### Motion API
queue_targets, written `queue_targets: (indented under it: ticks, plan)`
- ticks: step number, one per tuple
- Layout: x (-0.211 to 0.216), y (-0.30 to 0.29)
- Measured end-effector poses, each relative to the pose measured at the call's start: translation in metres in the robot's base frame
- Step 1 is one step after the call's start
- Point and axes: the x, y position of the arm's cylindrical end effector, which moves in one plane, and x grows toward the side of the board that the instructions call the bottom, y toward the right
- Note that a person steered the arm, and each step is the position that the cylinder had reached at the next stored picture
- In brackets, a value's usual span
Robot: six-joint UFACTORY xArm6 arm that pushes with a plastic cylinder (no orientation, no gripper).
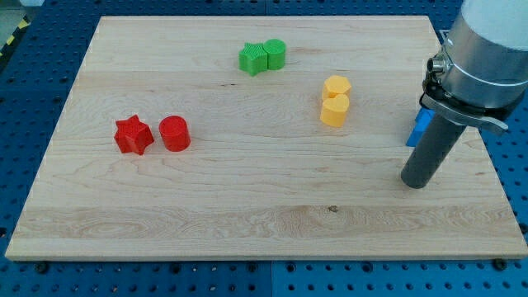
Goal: Separate the green star and green circle from each other
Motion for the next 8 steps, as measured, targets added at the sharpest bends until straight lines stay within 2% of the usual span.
queue_targets:
  ticks: [3,4,5,8]
  plan:
    - [0.0,-0.001]
    - [-0.003,-0.032]
    - [-0.022,-0.093]
    - [-0.144,-0.181]
